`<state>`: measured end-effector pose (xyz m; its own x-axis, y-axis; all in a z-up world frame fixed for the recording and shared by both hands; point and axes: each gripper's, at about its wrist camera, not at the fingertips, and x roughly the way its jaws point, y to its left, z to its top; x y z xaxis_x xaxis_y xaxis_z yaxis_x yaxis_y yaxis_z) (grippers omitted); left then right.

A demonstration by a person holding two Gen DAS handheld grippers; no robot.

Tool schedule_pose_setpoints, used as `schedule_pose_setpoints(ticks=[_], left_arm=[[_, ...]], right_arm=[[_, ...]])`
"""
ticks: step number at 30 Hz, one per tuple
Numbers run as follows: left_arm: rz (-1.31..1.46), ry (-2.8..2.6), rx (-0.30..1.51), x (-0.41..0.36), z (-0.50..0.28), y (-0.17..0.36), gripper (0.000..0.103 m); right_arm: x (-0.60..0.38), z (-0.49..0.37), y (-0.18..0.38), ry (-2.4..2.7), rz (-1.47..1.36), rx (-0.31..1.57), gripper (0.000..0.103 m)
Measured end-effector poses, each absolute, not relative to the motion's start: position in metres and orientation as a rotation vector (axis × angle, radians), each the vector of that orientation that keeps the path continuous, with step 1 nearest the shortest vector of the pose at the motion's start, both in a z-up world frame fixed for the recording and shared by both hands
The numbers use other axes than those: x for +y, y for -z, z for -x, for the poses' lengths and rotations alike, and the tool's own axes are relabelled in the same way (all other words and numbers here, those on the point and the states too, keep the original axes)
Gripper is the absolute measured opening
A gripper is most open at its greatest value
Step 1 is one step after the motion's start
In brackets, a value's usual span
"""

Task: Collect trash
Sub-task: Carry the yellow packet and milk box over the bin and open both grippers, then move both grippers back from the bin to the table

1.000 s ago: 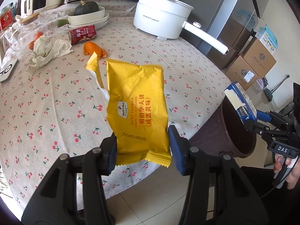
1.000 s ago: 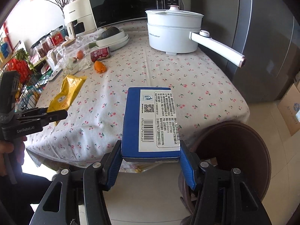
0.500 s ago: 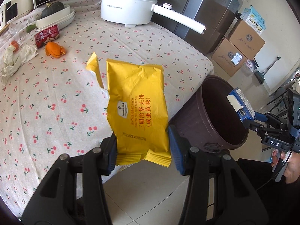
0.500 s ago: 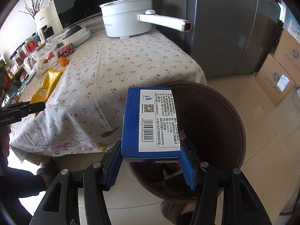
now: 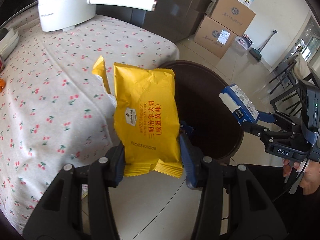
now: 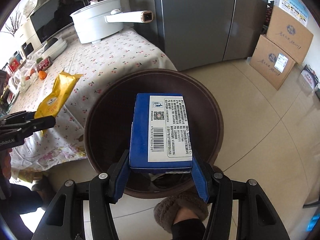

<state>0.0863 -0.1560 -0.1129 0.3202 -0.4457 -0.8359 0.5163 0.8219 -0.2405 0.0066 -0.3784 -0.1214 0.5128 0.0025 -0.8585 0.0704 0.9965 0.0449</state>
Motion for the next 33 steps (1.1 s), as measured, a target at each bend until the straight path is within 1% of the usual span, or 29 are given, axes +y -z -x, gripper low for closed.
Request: schedule_pose_setpoints(ticks=[4,9,10,11,12,13,20,26,27,28,29,30,33], left_arm=[[-0.090,0.669,1.081,-0.184,-0.089,0.120,0.051],[-0.099,0.694,1.070,-0.200,-0.092,0.125,0.051],[-0.096,0.703,1.050,-0.202,-0.093,0.124,0.053],[-0.095,0.712,1.027,-0.202,-0.094,0.124,0.057],[-0.103,0.703,1.015,-0.203,-0.095,0.124,0.075],[-0.111,0.676,1.010,-0.203,-0.096,0.124,0.087],[-0.109,0.600,1.022,-0.188,-0.102,0.122,0.090],[-0.114,0.544,1.025,-0.174,-0.103,0.120,0.097],[-0.115,0.534,1.025,-0.172,-0.103,0.119,0.098],[-0.114,0.527,1.023,-0.169,-0.103,0.118,0.099],[-0.114,0.521,1.023,-0.167,-0.104,0.118,0.099],[-0.115,0.515,1.023,-0.165,-0.104,0.117,0.099],[-0.111,0.501,1.023,-0.156,-0.104,0.115,0.099]], right_arm=[[-0.388,-0.002,0.122,0.060,-0.084,1.029,0.058],[-0.398,-0.003,0.124,0.085,-0.088,1.026,0.058],[-0.399,-0.004,0.124,0.086,-0.090,1.027,0.058],[-0.400,-0.004,0.124,0.088,-0.090,1.029,0.058],[-0.400,-0.005,0.125,0.088,-0.090,1.032,0.058],[-0.399,-0.006,0.125,0.089,-0.091,1.035,0.058],[-0.394,-0.010,0.126,0.082,-0.081,1.044,0.058],[-0.386,-0.015,0.124,0.086,-0.071,1.038,0.059],[-0.386,-0.015,0.124,0.096,-0.070,1.033,0.061],[-0.385,-0.016,0.123,0.108,-0.067,1.033,0.066],[-0.384,-0.017,0.122,0.116,-0.065,1.032,0.080],[-0.383,-0.018,0.121,0.117,-0.066,1.028,0.087],[-0.380,-0.019,0.119,0.103,-0.068,1.023,0.087]])
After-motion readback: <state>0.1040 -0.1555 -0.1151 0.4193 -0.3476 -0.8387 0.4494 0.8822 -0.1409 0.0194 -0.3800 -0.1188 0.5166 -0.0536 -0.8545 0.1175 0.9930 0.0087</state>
